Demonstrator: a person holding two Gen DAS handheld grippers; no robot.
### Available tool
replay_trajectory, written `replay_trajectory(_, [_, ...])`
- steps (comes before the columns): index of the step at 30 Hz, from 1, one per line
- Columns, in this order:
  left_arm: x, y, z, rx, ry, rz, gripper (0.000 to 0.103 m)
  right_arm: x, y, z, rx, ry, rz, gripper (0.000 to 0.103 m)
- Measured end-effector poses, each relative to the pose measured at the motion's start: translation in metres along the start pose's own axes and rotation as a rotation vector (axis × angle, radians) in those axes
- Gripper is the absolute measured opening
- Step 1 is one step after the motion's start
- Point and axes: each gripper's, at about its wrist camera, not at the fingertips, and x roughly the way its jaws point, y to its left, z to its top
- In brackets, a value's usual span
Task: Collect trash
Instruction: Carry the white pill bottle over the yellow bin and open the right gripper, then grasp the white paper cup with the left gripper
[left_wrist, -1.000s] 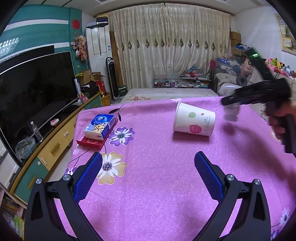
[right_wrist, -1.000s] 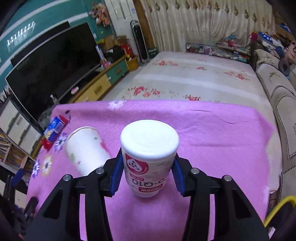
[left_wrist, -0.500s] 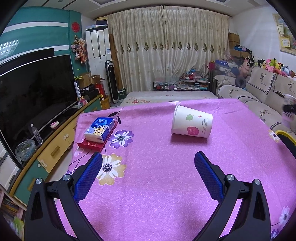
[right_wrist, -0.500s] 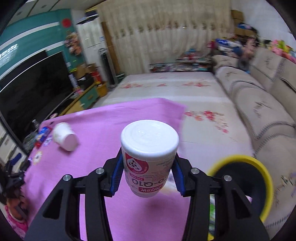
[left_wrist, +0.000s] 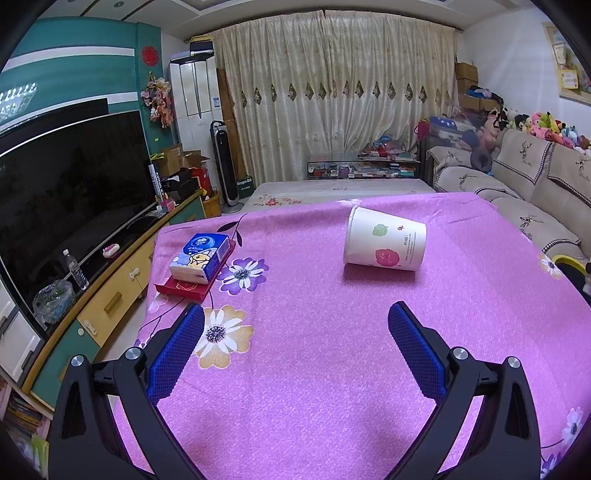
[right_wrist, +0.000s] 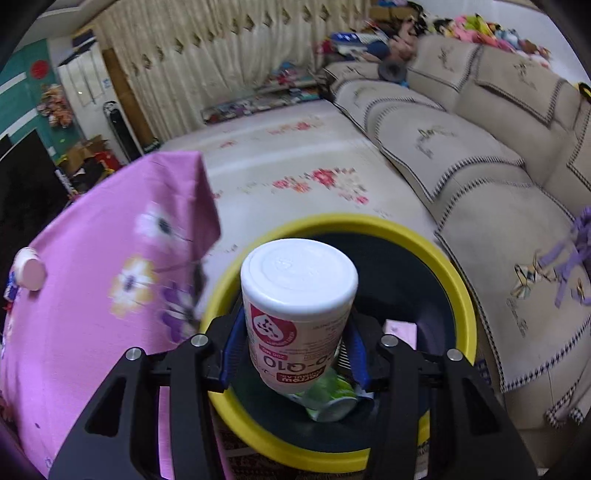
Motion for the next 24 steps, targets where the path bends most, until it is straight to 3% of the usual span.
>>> replay_trajectory(2, [0.000,-0.001,0.000,0.004,-0.001,-0.001,0.098,0.006,-0.007,-0.004,0.011,0.018,-0.009,0.046])
replay_trajectory(5, [-0.001,-0.002,-0.001,0.011,-0.004,-0.006,0.098,0.006,-0.008,-0.009,0.036,0.010,-0.012,0.065])
replay_trajectory(6, [0.000,-0.003,-0.001,0.012,-0.004,-0.010,0.098,0.004,-0.009,-0.011,0.042,0.000,-0.014,0.066])
replay_trajectory(14, [0.011,-0.029,0.010,0.083,0.079,-0.131,0.098,-0.010,-0.008,-0.019,0.038,-0.023,0.015,0.067])
replay_trajectory(17, [0.021,-0.042,0.022,0.129,0.093,-0.146,0.098,-0.011,-0.006,-0.022,0.026,-0.022,0.035,0.067])
replay_trajectory(24, [0.080,-0.064,0.054,0.201,0.130,-0.196,0.098,-0.013,-0.003,-0.022,0.027,-0.022,0.061,0.067])
